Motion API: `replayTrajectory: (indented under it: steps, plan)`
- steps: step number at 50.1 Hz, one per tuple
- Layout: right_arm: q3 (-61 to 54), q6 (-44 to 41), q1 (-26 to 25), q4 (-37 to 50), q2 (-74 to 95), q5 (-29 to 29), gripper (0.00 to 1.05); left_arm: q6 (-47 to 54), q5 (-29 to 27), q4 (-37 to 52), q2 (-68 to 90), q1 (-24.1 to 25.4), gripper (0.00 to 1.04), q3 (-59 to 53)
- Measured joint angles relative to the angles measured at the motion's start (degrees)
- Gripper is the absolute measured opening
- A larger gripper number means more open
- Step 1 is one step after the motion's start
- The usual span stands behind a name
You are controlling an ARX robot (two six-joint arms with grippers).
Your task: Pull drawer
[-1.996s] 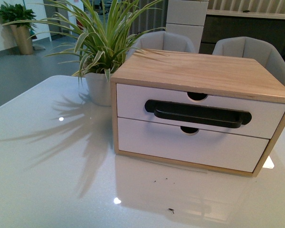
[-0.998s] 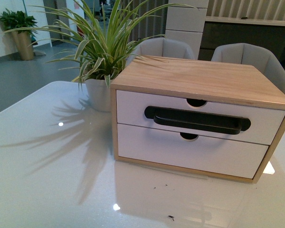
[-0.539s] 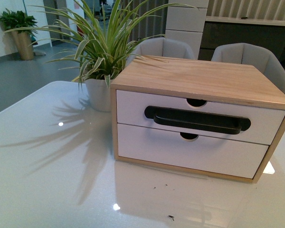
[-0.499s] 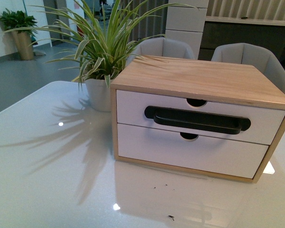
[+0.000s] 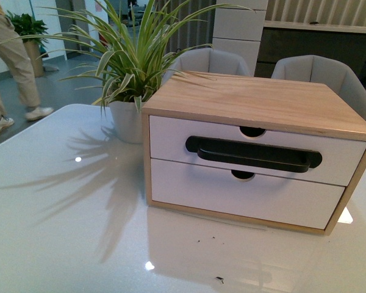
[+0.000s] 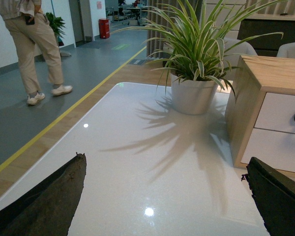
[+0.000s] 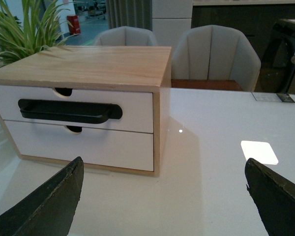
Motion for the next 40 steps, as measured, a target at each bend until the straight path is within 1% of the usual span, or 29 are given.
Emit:
replayTrajectory:
  steps: [21, 24, 25, 29, 31, 32, 40]
  plan:
    - [0.0, 0.0, 0.0, 0.0, 0.0, 0.0, 0.96, 0.0, 0.0, 0.0, 0.0, 0.0, 0.97, 0.0]
    - [0.0, 0.0, 0.0, 0.0, 0.0, 0.0, 0.96, 1.0, -3.7, 0.7, 0.3, -1.0, 0.97, 0.0]
    - [0.0, 0.8, 0.5, -0.2, 0.2, 1.8, 0.96, 1.2, -5.3, 1.4, 0.7, -1.6, 0.97, 0.0]
    - [0.1, 5.0, 3.6, 0.9, 4.2, 16.1, 0.96, 1.5, -6.2, 6.2, 5.3, -3.3, 0.97, 0.0]
    - [0.2, 6.8, 3.8, 3.0, 7.4, 18.9, 0.96, 1.5, -4.8, 9.4, 9.6, -3.9, 0.97, 0.0]
    - [0.4, 7.5, 3.8, 4.3, 9.5, 18.9, 0.96, 1.5, -4.2, 11.6, 12.6, -4.4, 0.97, 0.0]
    - [3.3, 8.1, 3.2, 10.8, 21.7, 13.9, 0.96, 4.3, 3.8, 23.1, 28.7, -8.4, 0.97, 0.5]
